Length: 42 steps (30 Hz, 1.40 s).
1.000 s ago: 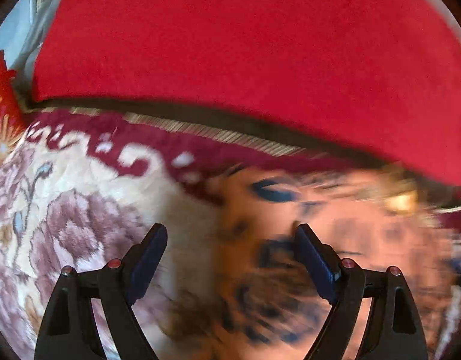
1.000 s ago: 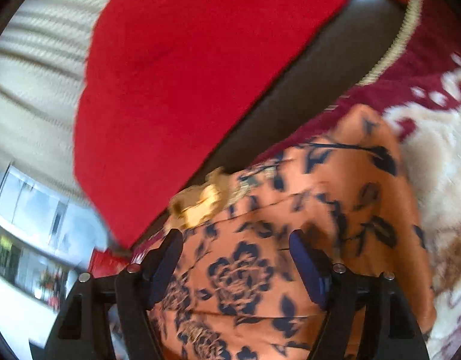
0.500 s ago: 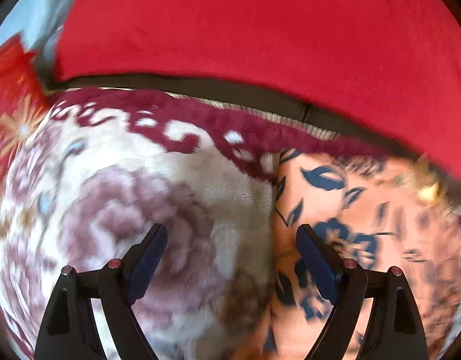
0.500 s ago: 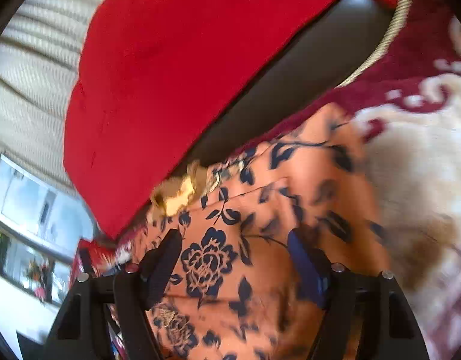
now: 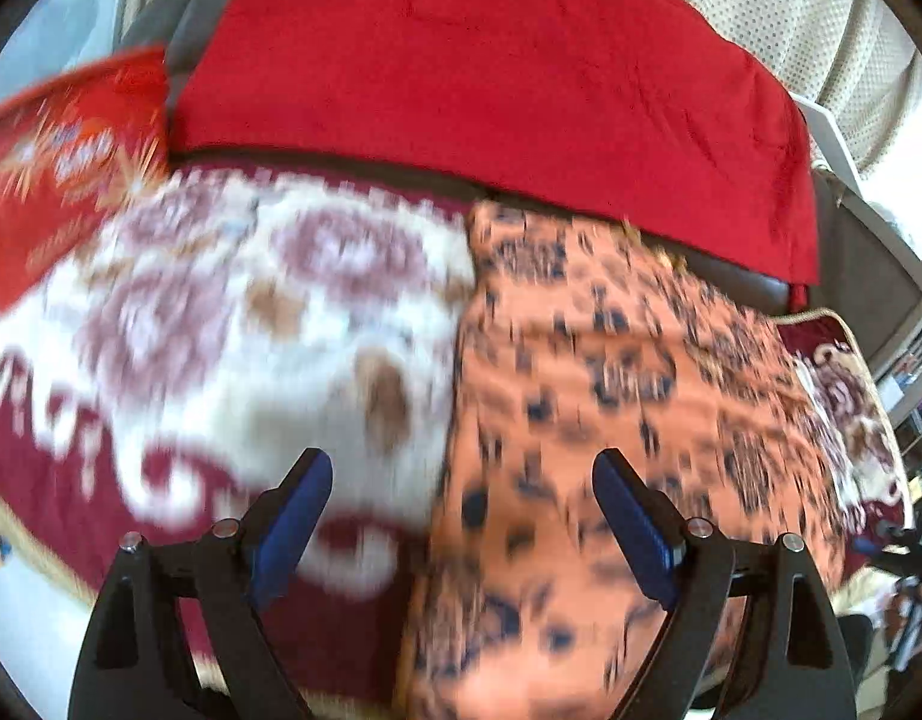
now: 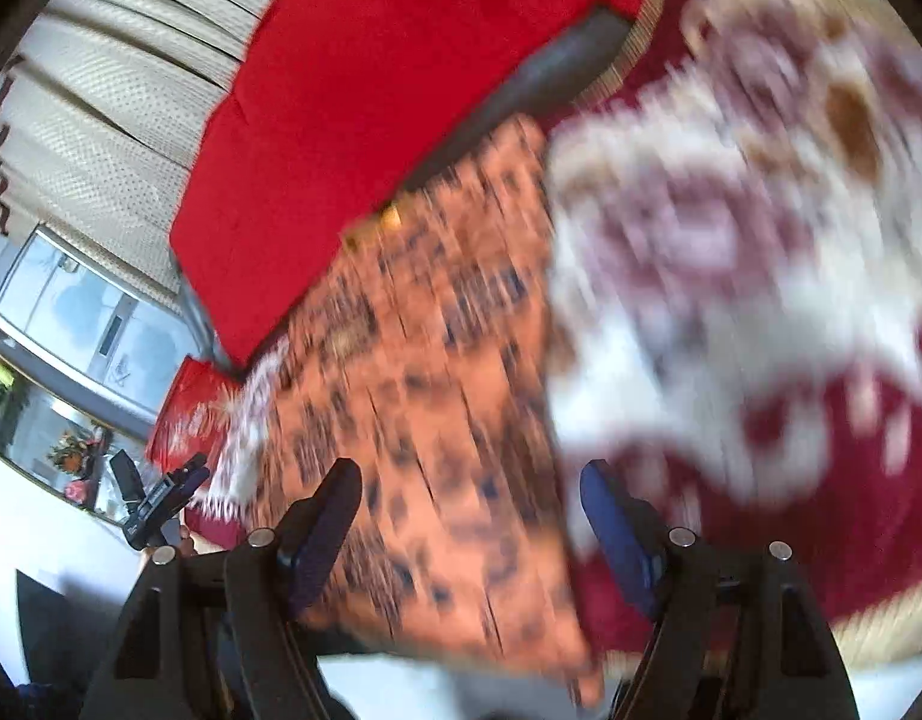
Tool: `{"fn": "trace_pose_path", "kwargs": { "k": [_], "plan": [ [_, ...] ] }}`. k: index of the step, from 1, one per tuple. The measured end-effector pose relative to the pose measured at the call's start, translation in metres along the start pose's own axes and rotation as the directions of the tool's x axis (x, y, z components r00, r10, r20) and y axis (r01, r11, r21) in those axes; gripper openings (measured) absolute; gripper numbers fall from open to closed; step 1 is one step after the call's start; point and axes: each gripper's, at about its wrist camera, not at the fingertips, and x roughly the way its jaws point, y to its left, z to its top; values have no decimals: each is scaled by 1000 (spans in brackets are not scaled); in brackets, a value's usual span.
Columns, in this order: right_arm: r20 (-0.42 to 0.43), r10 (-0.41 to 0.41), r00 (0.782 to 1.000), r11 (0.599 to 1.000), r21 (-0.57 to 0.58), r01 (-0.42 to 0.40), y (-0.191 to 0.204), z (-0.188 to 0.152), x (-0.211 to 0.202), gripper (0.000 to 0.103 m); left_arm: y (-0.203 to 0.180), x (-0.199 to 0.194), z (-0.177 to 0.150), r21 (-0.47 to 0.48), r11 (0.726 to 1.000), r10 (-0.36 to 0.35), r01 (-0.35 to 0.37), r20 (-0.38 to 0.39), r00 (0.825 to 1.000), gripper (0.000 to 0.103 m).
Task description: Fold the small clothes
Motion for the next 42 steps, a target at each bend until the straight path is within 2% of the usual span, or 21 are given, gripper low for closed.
{"fn": "trace_pose_path", "kwargs": {
  "k": [4,7,11,15,20,21,22,23,24,25,27,29,31,35,37,38,39,41,42],
  "plan": [
    [-55,68,996,994,93,-63,-27,-47,11,79,9,-6,-44,-31,999,5,-7,-55,998,89],
    [-92,99,991,990,106,-89,-32,-61,24,77,16,-7,-65,-81,997,10,-18,-97,995,89],
    [-119,79,990,994,88,-69,-28,-66,32,75,16,-13,-86,-144,989,-29,13,-109,994,89],
    [-169,55,984,995,91,-40,-26,-78,39,60,13,-8,-94,-131,991,1,-18,-131,991,89],
    [-264,11,965,999,45,1,-18,-92,56,56,12,5,-101,-141,990,6,-32,-182,983,89],
    [-283,0,959,999,33,10,-17,-95,59,54,11,6,-102,-137,990,5,-31,-183,983,89],
    [-299,-8,954,1000,22,15,-15,-97,62,47,11,7,-103,-134,991,1,-26,-182,983,89],
    [-308,-11,951,1000,16,17,-15,-98,64,42,10,7,-104,-130,991,-3,-21,-181,983,85],
    [-316,-16,949,1000,10,20,-14,-100,67,34,10,6,-105,-127,992,-8,-15,-180,984,71],
    [-316,-18,948,1000,5,21,-14,-100,67,29,10,5,-105,-120,993,-11,-12,-182,983,62],
    [-313,-14,950,1000,7,17,-14,-101,66,22,11,0,-106,-110,994,7,-27,-183,983,30],
    [-302,0,953,1000,13,4,-13,-100,63,17,16,-6,-105,-117,993,-1,-20,-173,985,10],
    [-281,35,959,999,32,-27,-11,-101,58,13,21,-13,-103,-137,991,-25,4,-152,988,10],
    [-251,78,965,996,64,-64,-8,-103,52,12,22,-15,-104,-135,991,-18,-2,-146,989,10],
    [-227,123,966,990,90,-105,-8,-103,47,12,21,-12,-106,-124,992,3,-22,-154,988,16],
    [-224,134,965,989,95,-115,-9,-102,46,12,19,-11,-106,-115,993,15,-33,-154,988,29],
    [-227,135,965,988,102,-115,-9,-101,46,14,19,-10,-107,-109,993,20,-37,-148,989,48],
    [-214,129,968,986,131,-102,-16,-100,45,16,17,-12,-107,-111,993,36,-50,-130,991,68],
    [-208,140,968,984,140,-112,-17,-98,44,18,16,-13,-107,-113,993,26,-40,-119,993,68]
  ]
}}
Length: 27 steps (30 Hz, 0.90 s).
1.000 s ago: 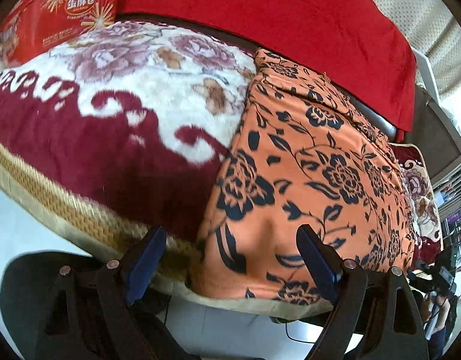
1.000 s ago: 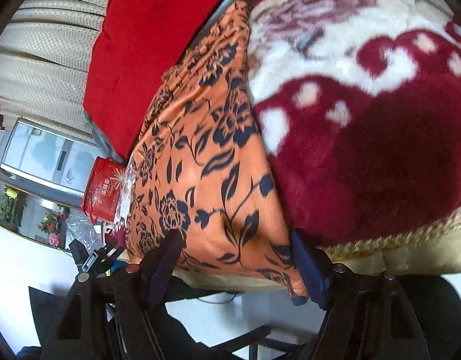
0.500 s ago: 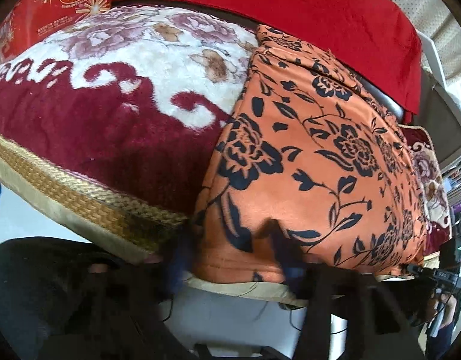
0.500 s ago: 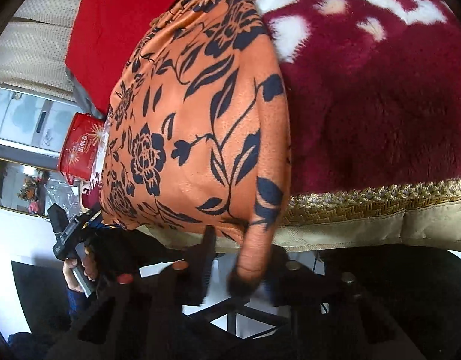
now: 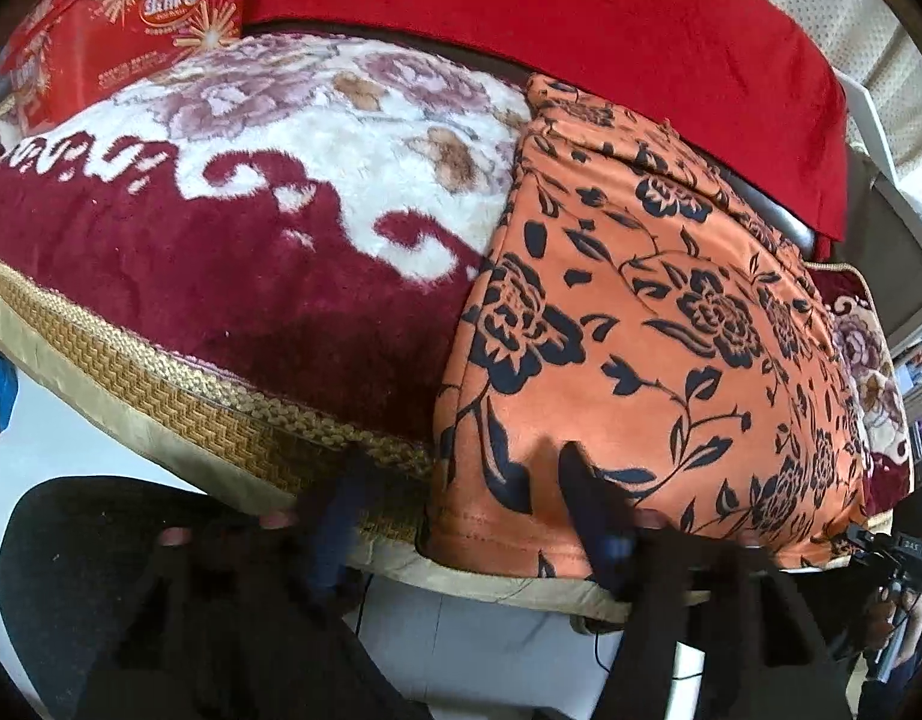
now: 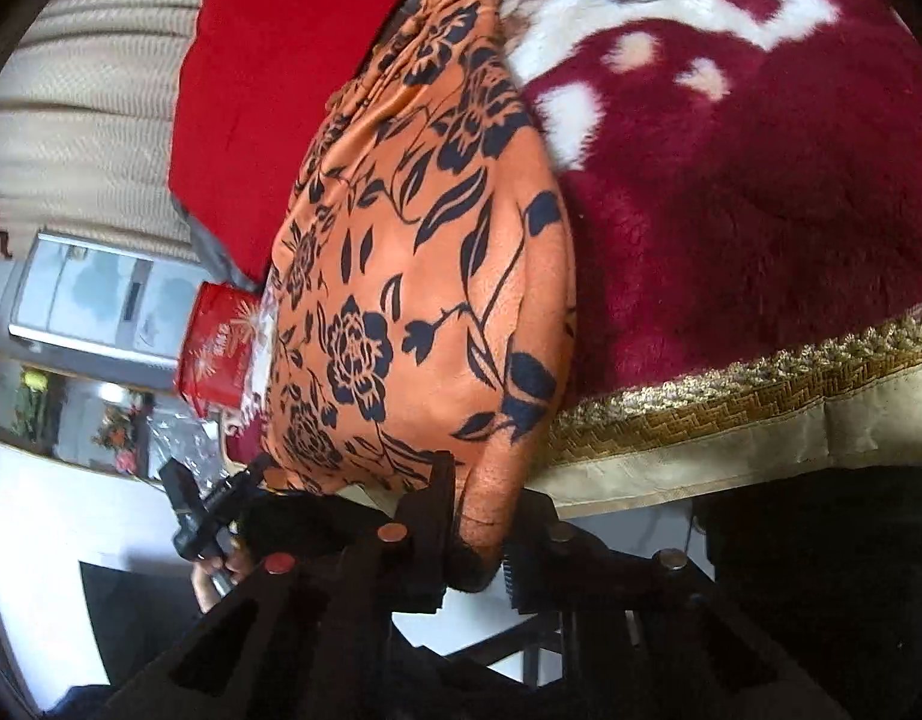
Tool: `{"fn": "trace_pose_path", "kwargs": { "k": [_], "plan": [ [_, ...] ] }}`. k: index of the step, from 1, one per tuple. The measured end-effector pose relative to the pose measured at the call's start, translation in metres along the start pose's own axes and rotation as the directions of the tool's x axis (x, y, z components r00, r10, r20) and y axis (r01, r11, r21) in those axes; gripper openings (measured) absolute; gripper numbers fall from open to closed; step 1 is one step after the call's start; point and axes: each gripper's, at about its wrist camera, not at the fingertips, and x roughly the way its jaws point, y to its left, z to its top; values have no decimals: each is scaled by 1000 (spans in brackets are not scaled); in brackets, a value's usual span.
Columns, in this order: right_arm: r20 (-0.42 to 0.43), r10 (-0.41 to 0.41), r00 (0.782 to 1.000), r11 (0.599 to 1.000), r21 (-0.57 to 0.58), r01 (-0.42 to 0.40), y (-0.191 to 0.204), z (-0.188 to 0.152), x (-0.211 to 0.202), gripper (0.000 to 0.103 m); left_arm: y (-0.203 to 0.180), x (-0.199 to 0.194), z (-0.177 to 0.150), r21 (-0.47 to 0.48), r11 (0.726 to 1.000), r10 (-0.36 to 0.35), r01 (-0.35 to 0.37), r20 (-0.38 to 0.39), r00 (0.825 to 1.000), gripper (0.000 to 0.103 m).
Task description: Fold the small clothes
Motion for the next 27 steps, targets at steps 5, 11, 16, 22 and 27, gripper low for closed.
{"fn": "trace_pose_path", "kwargs": {
  "k": [5,11,16,22,27],
  "plan": [
    [50,42,998,997,59,-45,-9,3,-9,42,1,2,2,-19,999,-26,26,-12,1000,24],
    [72,-31,997,999,11,31,4,-2,-20,8,5,-11,8,-38,996,-80,80,-4,997,5],
    [151,39,988,999,-34,-34,28,-1,-48,8,5,-30,21,-51,989,-136,139,51,989,5],
    [172,64,983,997,-56,-55,41,10,-54,7,1,-36,28,-55,989,-137,140,59,989,5],
    [234,113,966,992,-74,-98,46,14,-72,7,-1,-40,39,-38,991,-128,132,90,988,5]
  ]
}}
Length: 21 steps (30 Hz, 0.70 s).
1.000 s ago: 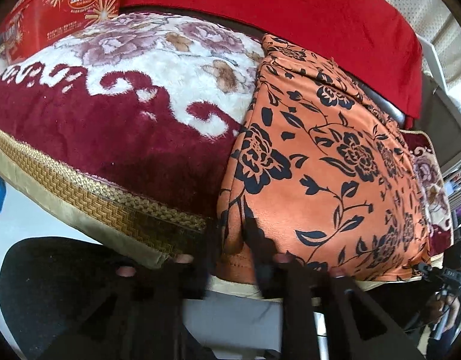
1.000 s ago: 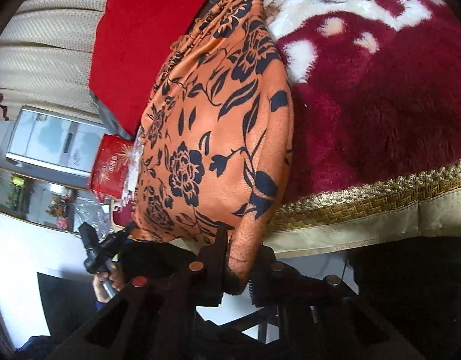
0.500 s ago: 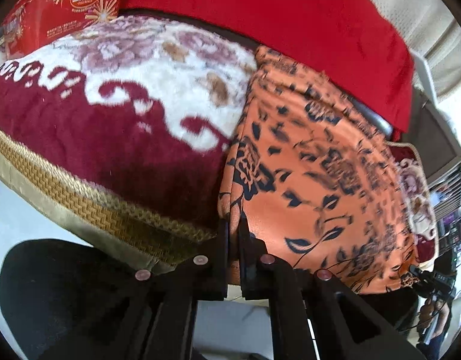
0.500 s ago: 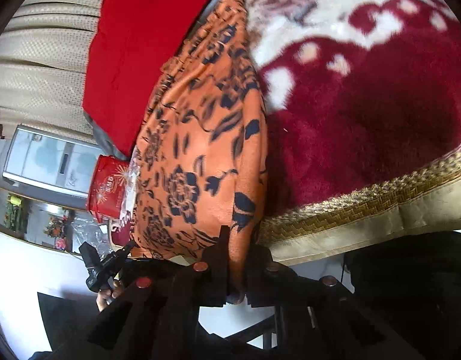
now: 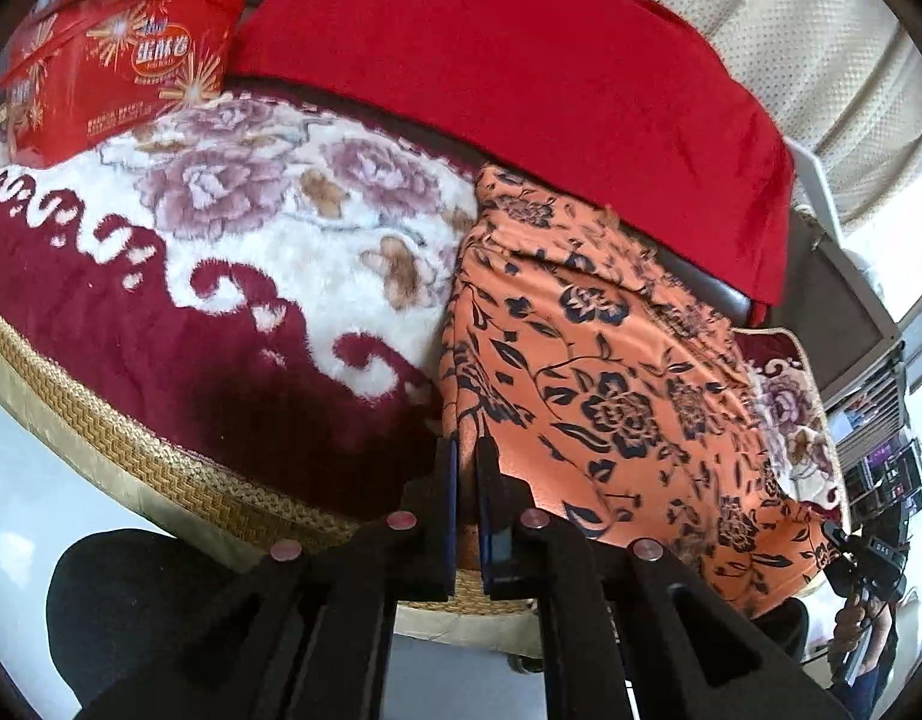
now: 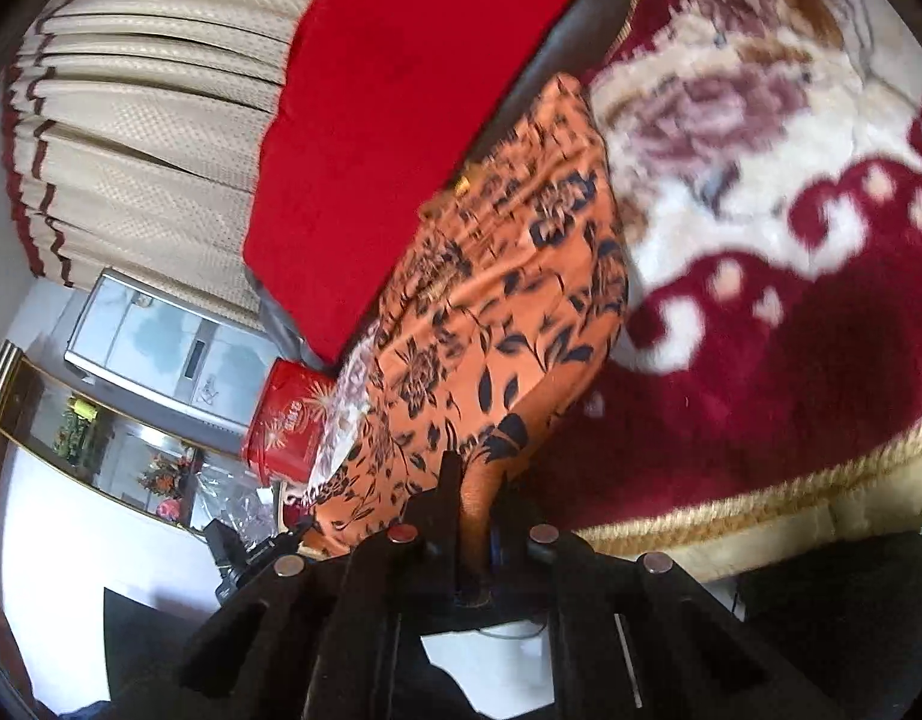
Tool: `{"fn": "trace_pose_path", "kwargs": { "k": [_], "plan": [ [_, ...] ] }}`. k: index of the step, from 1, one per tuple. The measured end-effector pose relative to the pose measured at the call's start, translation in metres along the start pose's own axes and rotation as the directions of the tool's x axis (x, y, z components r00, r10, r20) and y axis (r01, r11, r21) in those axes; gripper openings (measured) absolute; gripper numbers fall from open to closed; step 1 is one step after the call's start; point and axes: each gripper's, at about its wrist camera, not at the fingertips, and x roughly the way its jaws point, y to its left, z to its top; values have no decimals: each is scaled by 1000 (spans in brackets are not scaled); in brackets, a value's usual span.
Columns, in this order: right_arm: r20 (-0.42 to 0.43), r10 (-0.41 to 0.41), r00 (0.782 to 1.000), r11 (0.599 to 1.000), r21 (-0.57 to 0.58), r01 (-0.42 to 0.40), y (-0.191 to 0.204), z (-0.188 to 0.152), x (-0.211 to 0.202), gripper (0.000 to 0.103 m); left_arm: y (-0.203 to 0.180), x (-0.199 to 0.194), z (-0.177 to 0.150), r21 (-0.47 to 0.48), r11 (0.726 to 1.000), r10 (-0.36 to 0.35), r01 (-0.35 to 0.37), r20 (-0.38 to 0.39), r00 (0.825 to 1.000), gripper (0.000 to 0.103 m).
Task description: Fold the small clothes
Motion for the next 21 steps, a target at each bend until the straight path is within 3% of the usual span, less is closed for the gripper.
{"fn": "trace_pose_path", "kwargs": {
  "k": [3,7,10,14,17,21],
  "plan": [
    [-18,-20,1000,998,59,21,-18,0,8,8,1,10,4,-7,1000,21,-21,-29,999,5],
    [2,26,1000,998,53,-26,-13,0,5,7,-9,-3,13,31,1000,-7,6,41,999,5],
    [-2,25,1000,999,33,-25,-12,3,6,8,-4,15,12,14,1000,24,-23,-18,1000,5],
    [-46,13,999,991,130,-7,-42,2,23,8,-8,24,20,33,999,28,-26,-46,999,5],
    [-57,24,998,995,96,-19,-31,14,28,8,-29,15,47,93,996,-3,3,1,1000,5],
    [-32,76,997,997,21,-76,0,63,34,7,-56,11,105,153,988,-48,34,88,995,2]
  ]
}}
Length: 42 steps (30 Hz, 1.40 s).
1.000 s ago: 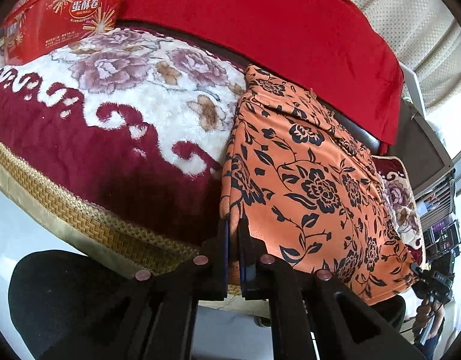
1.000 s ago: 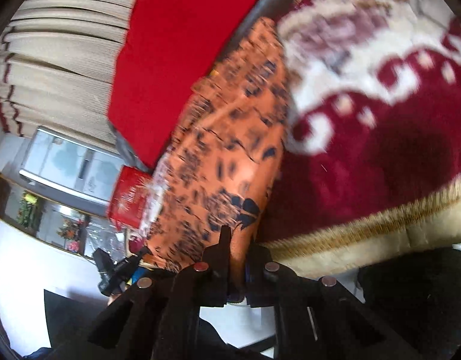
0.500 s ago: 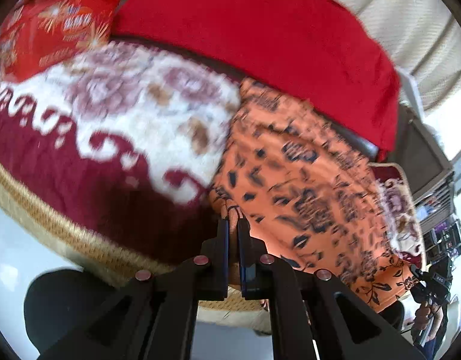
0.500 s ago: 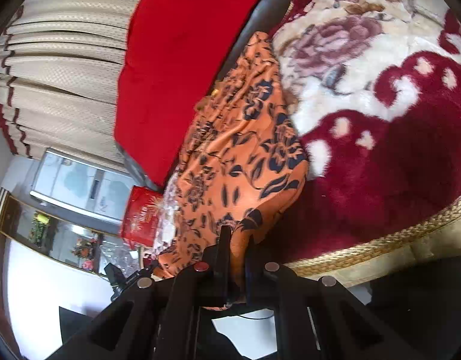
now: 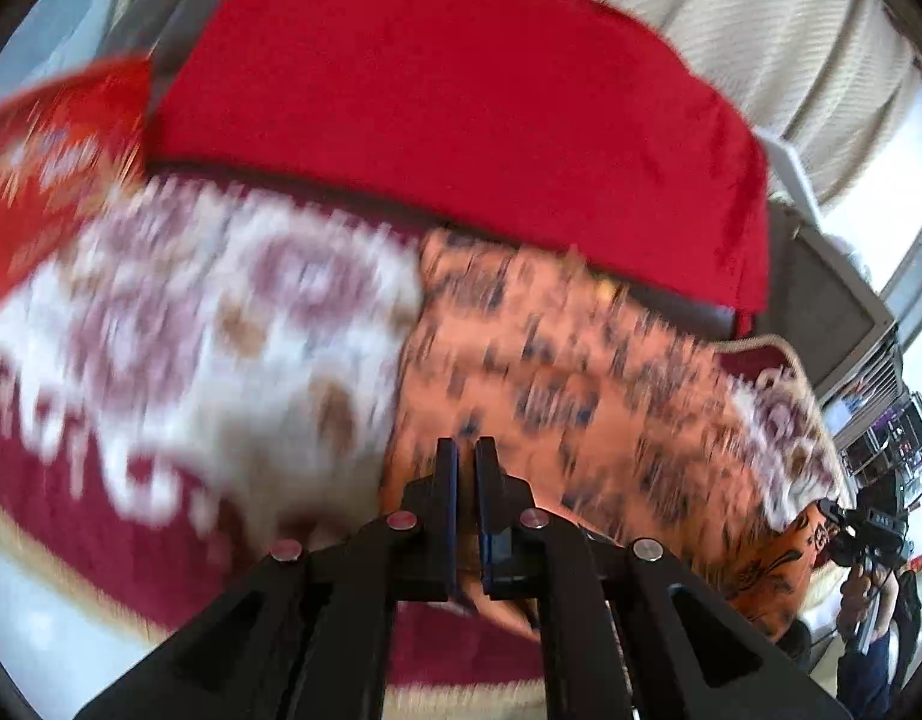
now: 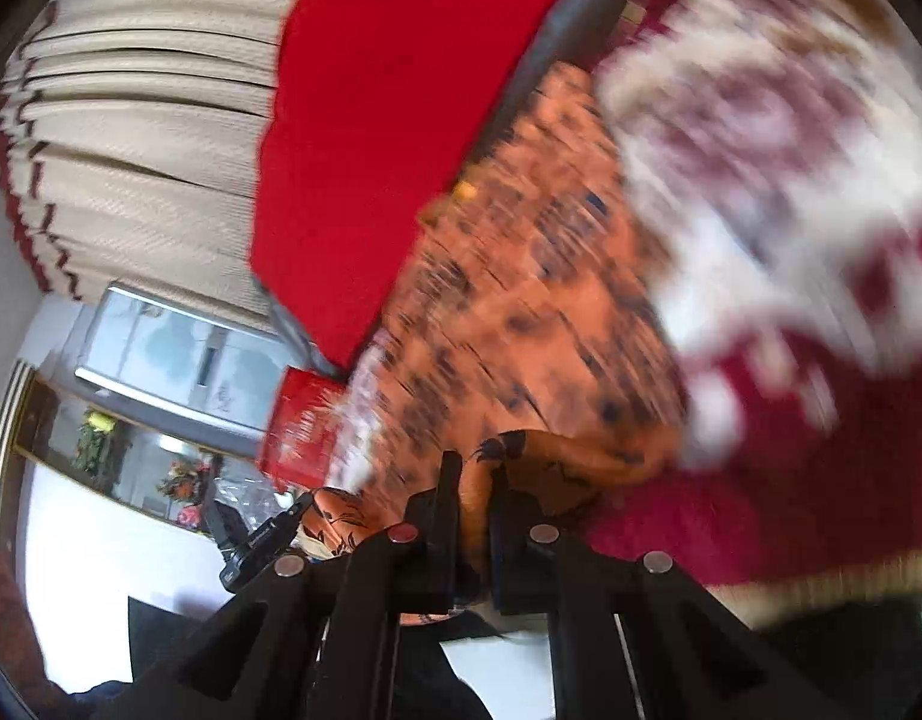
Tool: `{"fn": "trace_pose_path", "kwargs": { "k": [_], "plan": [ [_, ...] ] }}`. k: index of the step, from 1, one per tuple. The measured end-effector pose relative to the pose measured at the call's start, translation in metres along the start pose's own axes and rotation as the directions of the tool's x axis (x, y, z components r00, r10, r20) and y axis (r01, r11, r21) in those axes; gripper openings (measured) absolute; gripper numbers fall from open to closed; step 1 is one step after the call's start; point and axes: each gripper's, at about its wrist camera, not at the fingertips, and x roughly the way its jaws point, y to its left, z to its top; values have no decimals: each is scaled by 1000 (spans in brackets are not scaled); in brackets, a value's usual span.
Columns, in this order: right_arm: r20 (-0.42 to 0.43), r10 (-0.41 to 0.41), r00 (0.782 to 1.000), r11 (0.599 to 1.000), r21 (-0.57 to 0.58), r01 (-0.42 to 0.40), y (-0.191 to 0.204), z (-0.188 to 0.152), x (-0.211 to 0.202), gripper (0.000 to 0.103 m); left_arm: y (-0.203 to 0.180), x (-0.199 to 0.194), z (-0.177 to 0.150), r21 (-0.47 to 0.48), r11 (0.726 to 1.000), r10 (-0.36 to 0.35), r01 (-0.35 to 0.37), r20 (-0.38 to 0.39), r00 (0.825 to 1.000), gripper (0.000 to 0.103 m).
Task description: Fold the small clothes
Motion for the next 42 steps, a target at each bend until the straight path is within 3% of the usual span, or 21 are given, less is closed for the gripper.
{"fn": "trace_pose_path", "kwargs": {
  "k": [3,7,10,13,14,16,17,18,21,23,26,28,32,35,39,40,41,42],
  "plan": [
    [66,50,997,998,-51,-47,22,56,6,7,-10,13,60,27,1000,0,-3,98,995,1],
    [156,74,985,995,-78,-62,34,137,29,7,-10,67,120,13,1000,-4,2,137,991,1],
    [176,17,984,999,-43,-10,17,180,67,7,1,108,128,-61,998,-26,32,91,996,1],
    [136,-57,989,998,23,55,-13,191,103,7,18,104,106,-129,991,-29,39,73,997,2],
    [120,-70,990,997,31,67,-20,189,110,7,23,97,96,-129,991,-11,19,64,998,7],
    [115,-77,990,996,53,71,-31,183,114,7,37,75,71,-145,989,38,-30,51,998,35],
    [119,-75,990,996,61,68,-35,181,112,7,45,61,56,-168,985,54,-46,45,997,64],
    [122,-78,989,995,65,70,-36,181,110,7,51,50,44,-189,981,61,-52,44,997,73],
    [119,-95,988,995,49,90,-34,179,104,7,56,24,10,-246,969,-3,3,3,1000,73],
    [117,-109,987,994,29,107,-29,180,100,7,53,13,-8,-326,942,-85,81,0,996,73],
    [115,-119,986,993,33,116,-24,177,102,7,31,14,-27,-409,887,-237,214,-7,971,73],
    [115,-126,985,992,43,122,-22,177,104,7,12,24,-30,-416,873,-290,253,-25,957,73],
    [117,-141,983,989,57,135,-22,174,105,7,-5,57,-22,-404,896,-238,184,-87,967,73],
    [118,-137,984,990,60,131,-25,172,103,7,5,65,-15,-459,878,-187,133,-74,980,73],
    [108,-140,984,989,52,135,-28,171,105,7,6,68,-12,-444,888,-170,115,-86,982,72],
    [106,-141,984,989,51,137,-29,171,106,7,7,71,-11,-448,888,-161,101,-98,982,64],
    [106,-141,984,989,52,136,-30,170,106,7,7,74,-10,-447,889,-163,100,-105,981,18],
    [104,-140,985,989,54,135,-32,170,107,7,8,79,-7,-442,892,-172,97,-132,976,9]
  ]
}}
